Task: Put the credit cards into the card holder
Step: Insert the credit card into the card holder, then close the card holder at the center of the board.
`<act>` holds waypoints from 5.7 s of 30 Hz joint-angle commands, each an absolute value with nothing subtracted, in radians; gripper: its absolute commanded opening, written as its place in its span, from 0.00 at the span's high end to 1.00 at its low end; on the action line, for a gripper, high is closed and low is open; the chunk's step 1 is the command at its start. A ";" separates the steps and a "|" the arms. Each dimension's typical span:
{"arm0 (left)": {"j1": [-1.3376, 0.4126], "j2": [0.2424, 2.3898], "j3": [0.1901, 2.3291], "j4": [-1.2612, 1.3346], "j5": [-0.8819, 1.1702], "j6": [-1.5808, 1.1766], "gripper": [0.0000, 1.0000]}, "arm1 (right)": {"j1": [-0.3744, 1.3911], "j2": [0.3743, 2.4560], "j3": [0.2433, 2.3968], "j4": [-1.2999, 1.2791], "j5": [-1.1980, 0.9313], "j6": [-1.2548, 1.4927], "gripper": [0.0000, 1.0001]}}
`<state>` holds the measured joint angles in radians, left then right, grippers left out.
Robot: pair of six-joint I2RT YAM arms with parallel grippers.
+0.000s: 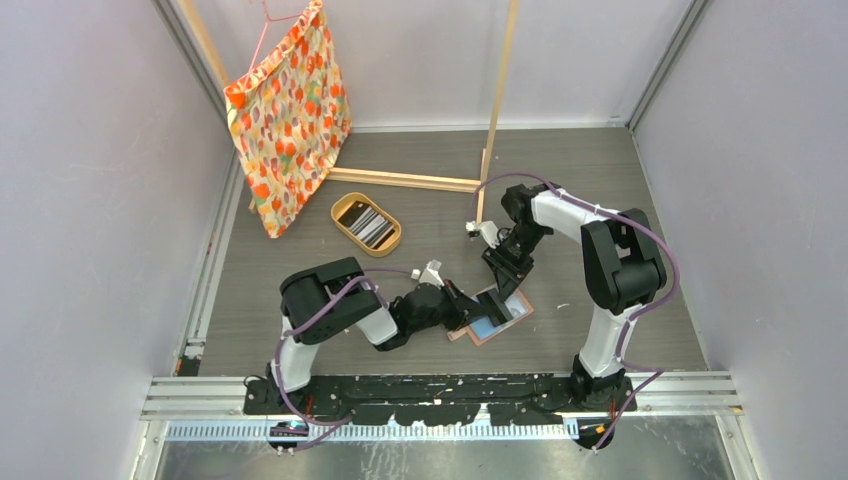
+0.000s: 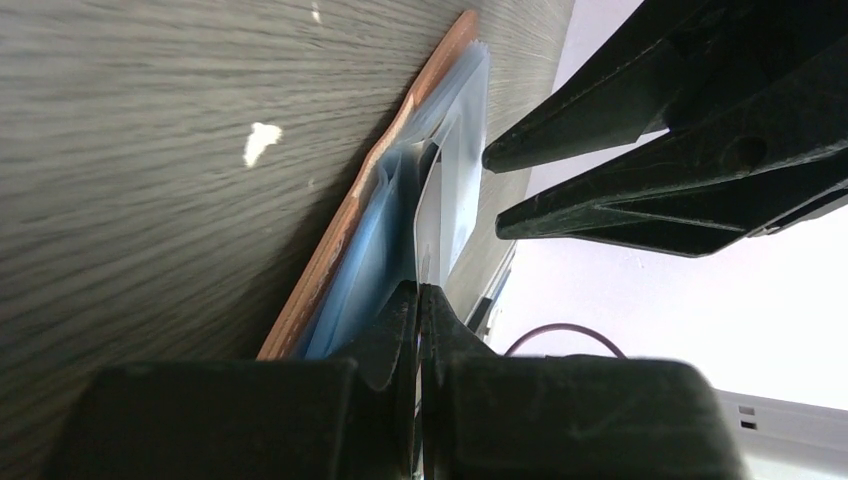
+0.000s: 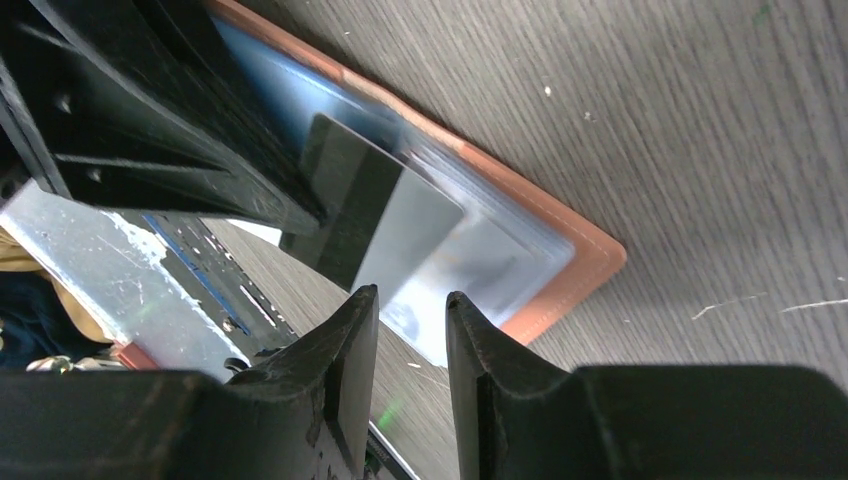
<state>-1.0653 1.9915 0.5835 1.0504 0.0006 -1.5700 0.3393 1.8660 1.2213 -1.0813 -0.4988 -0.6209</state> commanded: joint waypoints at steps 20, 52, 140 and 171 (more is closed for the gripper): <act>-1.085 1.859 0.622 0.784 -0.040 -1.474 0.58 | 0.329 1.778 1.252 -1.076 -0.589 -0.604 0.62; -1.064 1.494 0.565 0.505 -0.037 -1.076 0.64 | 0.272 1.600 1.146 -1.178 -0.789 -0.914 0.93; -0.971 1.632 0.256 0.938 0.207 -1.307 1.00 | 0.697 1.714 1.015 -0.686 -0.138 -0.603 0.92; -0.879 1.332 0.563 0.268 0.314 -1.003 1.00 | 0.206 1.616 1.100 -0.934 -0.537 -0.600 0.70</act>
<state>-0.9005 1.3643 0.4728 0.4416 0.2710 -1.1141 0.2859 1.5562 1.0832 -0.8879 -0.5255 -0.6212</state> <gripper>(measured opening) 0.033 0.306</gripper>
